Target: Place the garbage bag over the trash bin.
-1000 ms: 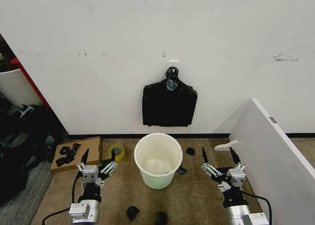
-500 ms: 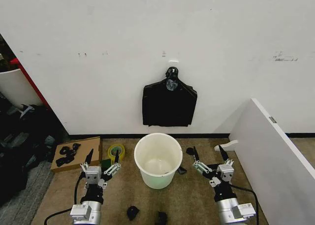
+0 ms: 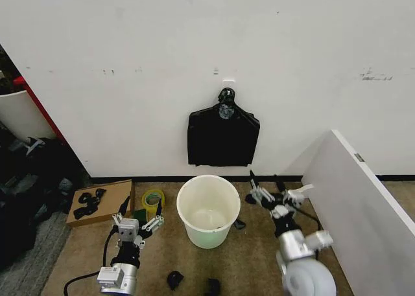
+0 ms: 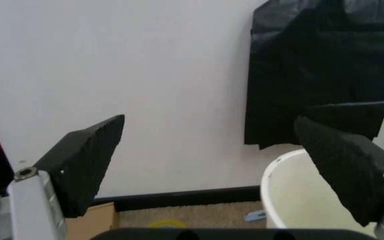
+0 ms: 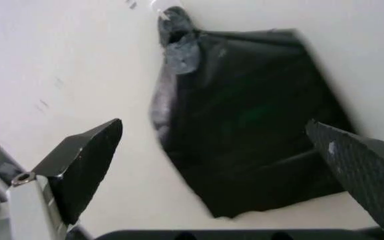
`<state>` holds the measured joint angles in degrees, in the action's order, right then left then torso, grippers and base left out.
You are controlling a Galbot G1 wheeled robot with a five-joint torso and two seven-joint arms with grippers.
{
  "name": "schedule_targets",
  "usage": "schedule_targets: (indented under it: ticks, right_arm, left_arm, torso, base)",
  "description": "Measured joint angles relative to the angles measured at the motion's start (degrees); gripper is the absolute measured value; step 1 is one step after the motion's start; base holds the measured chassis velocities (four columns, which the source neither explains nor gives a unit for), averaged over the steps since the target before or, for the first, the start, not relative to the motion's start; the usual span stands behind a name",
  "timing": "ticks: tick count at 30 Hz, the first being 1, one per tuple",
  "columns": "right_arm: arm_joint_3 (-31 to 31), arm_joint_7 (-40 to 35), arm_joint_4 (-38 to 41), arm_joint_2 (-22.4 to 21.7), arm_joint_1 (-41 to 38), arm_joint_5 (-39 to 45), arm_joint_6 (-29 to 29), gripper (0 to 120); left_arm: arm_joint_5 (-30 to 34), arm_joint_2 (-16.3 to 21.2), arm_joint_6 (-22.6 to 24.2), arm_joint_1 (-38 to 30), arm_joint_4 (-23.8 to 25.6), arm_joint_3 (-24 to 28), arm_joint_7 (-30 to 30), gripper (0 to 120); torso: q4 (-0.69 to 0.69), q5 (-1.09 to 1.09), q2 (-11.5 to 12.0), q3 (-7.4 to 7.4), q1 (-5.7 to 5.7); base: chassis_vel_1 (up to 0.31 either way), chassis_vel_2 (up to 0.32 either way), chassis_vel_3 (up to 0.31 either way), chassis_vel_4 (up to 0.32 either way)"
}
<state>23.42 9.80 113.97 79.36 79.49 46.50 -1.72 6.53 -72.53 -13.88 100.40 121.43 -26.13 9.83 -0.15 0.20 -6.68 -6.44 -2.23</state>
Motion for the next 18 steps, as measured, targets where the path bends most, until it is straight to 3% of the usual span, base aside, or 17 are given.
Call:
schedule_targets:
  ticks: [6, 8, 18]
  right_arm:
    - [-2.5, 0.5, -5.7, -1.4, -10.1, 12.9, 3.0, 100]
    - [-4.0, 0.4, -10.6, -0.7, -16.7, 18.1, 3.8, 100]
    - [-6.0, 1.8, -20.9, 3.0, -27.0, 23.1, 4.5, 100]
  left_arm:
    - [-0.3, -0.6, -0.5, 0.7, 0.0, -1.0, -0.3, 100]
    - [-1.1, -1.7, -0.9, 1.6, 0.0, -1.3, -0.5, 100]
    - [-2.3, -3.2, -1.6, 3.5, 0.7, -1.5, -0.5, 100]
  torso:
    - [0.00, 0.01, 0.0, 0.00, 0.00]
    - [0.02, -0.01, 0.0, 0.00, 0.00]
    - [-0.01, -0.01, 0.0, 0.00, 0.00]
  base:
    - [0.000, 0.000, 0.000, 0.000]
    - [0.000, 0.000, 0.000, 0.000]
    - [0.000, 0.000, 0.000, 0.000]
